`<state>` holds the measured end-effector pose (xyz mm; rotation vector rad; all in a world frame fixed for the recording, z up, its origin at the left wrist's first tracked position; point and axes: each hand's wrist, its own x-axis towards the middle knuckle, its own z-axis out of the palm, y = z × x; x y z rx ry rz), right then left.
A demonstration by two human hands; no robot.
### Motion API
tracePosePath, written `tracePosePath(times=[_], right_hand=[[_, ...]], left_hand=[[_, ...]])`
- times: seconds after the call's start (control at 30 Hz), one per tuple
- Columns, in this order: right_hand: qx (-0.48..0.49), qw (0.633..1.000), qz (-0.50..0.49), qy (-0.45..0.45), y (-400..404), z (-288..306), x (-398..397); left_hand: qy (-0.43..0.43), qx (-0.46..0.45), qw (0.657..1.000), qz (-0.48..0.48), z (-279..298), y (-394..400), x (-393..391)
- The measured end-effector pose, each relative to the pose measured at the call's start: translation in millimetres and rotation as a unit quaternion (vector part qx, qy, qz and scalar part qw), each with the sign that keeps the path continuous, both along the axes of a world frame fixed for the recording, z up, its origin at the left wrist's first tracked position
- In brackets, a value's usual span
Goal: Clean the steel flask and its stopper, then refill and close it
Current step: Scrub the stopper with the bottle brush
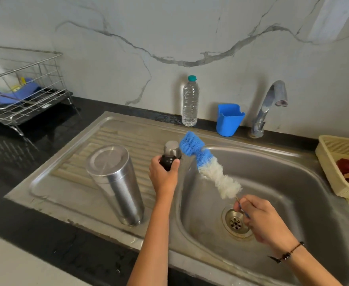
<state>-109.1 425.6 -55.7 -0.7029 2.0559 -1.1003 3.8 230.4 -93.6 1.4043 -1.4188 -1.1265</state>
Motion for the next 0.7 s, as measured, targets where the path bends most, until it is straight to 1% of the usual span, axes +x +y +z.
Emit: tracePosePath(times=[0.17,0.27,0.43,0.53,0.6,0.7], right_hand=[[0.006,1.000,0.024,0.008,-4.4,-5.8,1.1],[0.008,0.999,0.030,0.021,-6.6,-7.2,-1.4],[-0.014,0.997,0.042,0.068,-10.2,-4.9,-4.6],[-0.021,0.995,0.047,0.080,-13.6,-2.4,-4.5],[-0.031,0.995,0.037,0.082,-15.3,-1.4,-4.7],[-0.048,0.995,0.010,0.084,-16.7,2.0,-6.3]], left_hand=[[-0.095,-0.016,0.995,0.012,-5.5,1.2,4.8],[-0.121,-0.015,0.992,0.006,-7.7,1.6,5.9],[-0.162,0.007,0.987,-0.009,-13.6,-2.0,5.3],[-0.202,0.010,0.979,-0.012,-8.3,-5.8,5.3],[-0.225,-0.025,0.974,-0.004,1.1,-7.8,3.6],[-0.226,-0.112,0.968,-0.012,22.4,-13.9,-7.0]])
